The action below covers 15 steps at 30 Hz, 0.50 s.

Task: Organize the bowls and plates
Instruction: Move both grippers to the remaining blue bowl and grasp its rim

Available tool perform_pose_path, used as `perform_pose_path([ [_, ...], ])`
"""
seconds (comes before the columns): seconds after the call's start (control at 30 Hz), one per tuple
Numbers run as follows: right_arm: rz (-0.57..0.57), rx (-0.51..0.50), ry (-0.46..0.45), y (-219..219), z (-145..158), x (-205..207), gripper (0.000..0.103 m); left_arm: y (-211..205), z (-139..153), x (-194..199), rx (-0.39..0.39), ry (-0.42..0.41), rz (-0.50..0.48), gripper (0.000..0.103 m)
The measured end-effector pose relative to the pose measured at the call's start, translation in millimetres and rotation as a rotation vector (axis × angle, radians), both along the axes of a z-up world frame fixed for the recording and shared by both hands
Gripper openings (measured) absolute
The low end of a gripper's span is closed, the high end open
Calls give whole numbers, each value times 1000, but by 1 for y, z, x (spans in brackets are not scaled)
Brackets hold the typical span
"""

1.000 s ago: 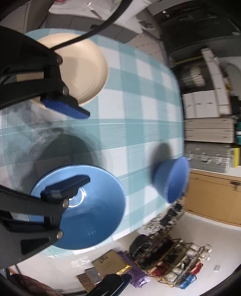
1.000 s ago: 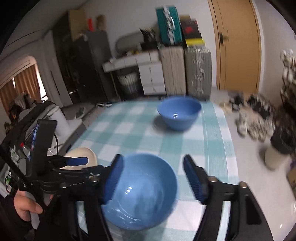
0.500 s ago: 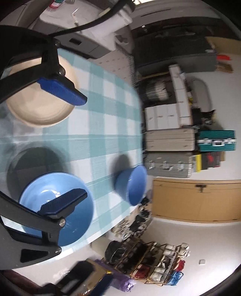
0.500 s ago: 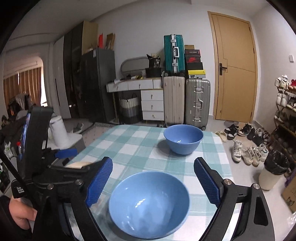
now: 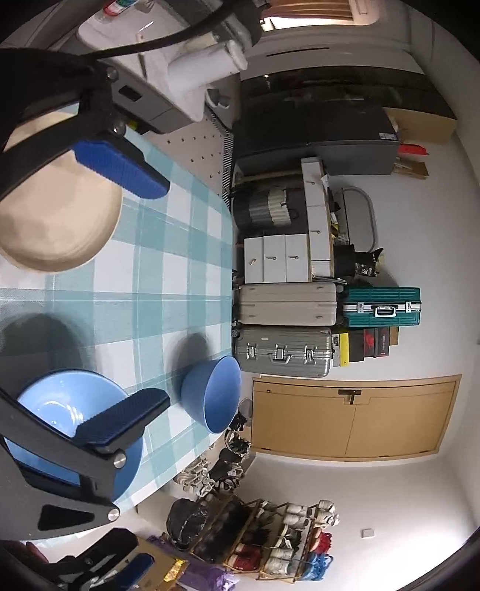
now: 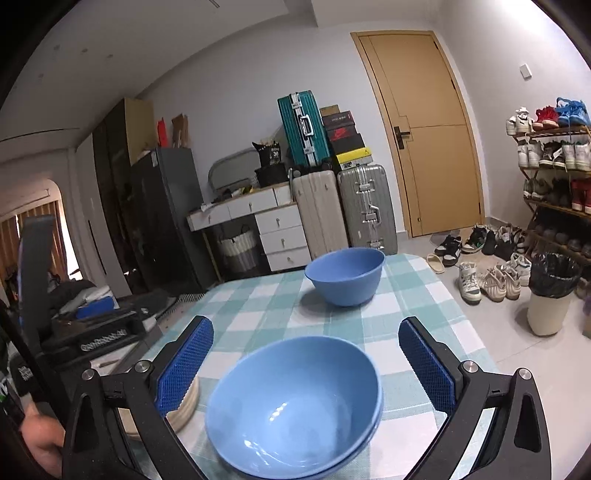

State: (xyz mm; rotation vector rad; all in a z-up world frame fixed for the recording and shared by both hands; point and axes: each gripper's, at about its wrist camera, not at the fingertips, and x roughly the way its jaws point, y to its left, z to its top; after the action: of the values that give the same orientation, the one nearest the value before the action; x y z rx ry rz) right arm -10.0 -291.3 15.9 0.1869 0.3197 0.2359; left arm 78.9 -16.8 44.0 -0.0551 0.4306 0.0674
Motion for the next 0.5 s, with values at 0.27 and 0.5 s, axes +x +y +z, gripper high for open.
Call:
perform_pose_path([
  [0.27, 35, -43, -27, 12, 0, -7, 102, 4, 0, -6, -31, -30, -11, 103],
  [0.5, 84, -182, -65, 41, -3, -17, 102, -5, -1, -11, 7, -35, -26, 103],
])
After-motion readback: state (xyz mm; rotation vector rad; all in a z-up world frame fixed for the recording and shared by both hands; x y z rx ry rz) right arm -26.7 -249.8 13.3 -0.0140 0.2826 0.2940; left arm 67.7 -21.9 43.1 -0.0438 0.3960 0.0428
